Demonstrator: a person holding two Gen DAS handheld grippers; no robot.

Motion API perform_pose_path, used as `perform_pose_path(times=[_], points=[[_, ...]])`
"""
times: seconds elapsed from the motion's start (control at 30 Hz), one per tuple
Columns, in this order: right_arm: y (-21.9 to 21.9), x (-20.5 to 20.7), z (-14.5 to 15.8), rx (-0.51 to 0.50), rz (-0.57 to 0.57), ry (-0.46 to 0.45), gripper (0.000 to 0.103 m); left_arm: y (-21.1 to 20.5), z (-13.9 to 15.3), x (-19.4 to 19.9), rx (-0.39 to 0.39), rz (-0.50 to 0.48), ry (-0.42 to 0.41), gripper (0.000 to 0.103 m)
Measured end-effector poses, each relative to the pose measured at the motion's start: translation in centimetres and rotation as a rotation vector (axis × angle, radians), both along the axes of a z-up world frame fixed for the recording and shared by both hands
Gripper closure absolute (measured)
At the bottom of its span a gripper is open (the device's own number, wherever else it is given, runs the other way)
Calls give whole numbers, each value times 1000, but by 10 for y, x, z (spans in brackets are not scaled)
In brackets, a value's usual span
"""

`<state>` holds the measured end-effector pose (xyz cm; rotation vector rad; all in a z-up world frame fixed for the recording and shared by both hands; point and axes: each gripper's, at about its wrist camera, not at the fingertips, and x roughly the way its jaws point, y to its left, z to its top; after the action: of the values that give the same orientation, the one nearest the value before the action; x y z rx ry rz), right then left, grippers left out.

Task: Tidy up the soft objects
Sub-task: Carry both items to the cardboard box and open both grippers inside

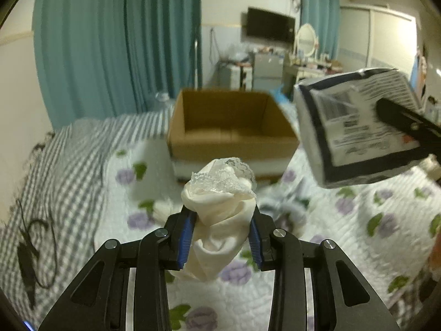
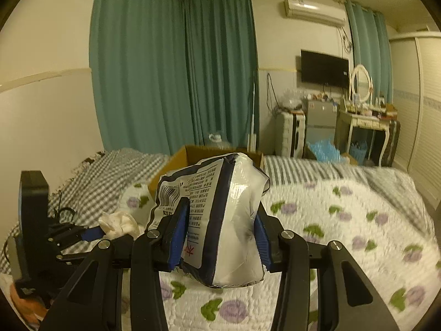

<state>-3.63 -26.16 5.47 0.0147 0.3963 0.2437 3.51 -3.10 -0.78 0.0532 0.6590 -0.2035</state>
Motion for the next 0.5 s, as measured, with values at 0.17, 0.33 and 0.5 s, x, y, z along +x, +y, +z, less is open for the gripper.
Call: perform_pose_path(times=[0.17, 0.33, 0.5], points=[[-8, 16, 35, 10, 4, -65, 59, -11, 45, 5, 2, -33, -93, 69], [-9, 61, 60, 25, 17, -83, 59, -18, 76, 29, 20, -22, -157, 69], [-5, 120, 51, 25, 32, -41, 59, -26, 87, 76, 47, -12, -182, 69]])
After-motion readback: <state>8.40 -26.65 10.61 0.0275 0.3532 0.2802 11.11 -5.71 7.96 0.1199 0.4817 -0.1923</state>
